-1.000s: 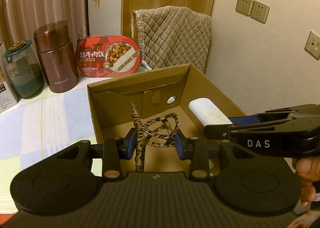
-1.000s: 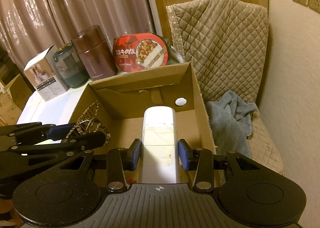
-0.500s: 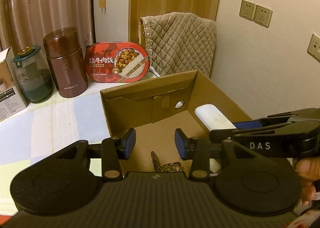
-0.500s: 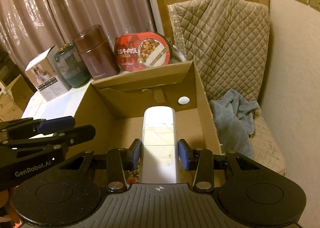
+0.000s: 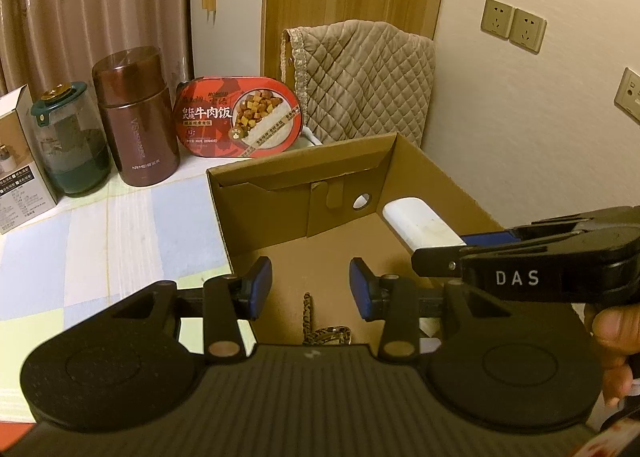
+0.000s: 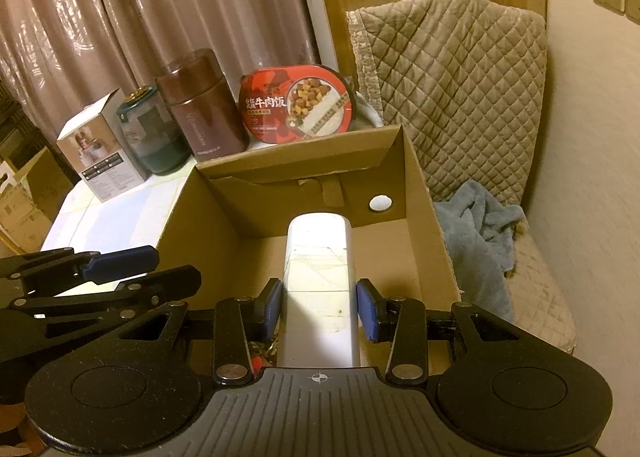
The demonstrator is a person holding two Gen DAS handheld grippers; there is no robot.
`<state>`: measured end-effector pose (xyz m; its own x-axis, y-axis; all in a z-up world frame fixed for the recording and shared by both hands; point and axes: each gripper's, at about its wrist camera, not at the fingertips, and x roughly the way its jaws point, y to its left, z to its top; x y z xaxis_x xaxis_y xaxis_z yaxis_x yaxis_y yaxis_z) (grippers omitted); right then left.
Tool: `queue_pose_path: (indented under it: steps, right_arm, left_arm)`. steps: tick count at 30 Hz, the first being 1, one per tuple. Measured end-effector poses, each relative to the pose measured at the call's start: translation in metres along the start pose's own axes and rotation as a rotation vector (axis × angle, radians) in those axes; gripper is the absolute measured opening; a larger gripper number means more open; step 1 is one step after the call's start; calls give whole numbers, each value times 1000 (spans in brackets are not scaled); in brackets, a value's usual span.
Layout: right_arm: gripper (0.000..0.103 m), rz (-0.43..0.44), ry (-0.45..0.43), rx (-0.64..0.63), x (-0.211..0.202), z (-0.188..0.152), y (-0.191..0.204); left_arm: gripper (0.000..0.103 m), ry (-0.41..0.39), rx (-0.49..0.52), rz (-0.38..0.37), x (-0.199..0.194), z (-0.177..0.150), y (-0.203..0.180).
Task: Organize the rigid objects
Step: 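Open the left gripper to drop the brown clip into the box, then open the right gripper to drop the white stick into the box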
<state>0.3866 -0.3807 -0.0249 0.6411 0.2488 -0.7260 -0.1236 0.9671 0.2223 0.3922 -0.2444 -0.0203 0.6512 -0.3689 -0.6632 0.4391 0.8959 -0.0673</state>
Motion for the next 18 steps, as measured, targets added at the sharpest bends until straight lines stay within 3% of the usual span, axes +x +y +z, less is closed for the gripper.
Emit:
queue_pose_path:
  steps: [18]
  right_arm:
    - [37,9,6,9,4,2,6]
  left_arm:
    - [37,-8,17,5,-3,-1,0]
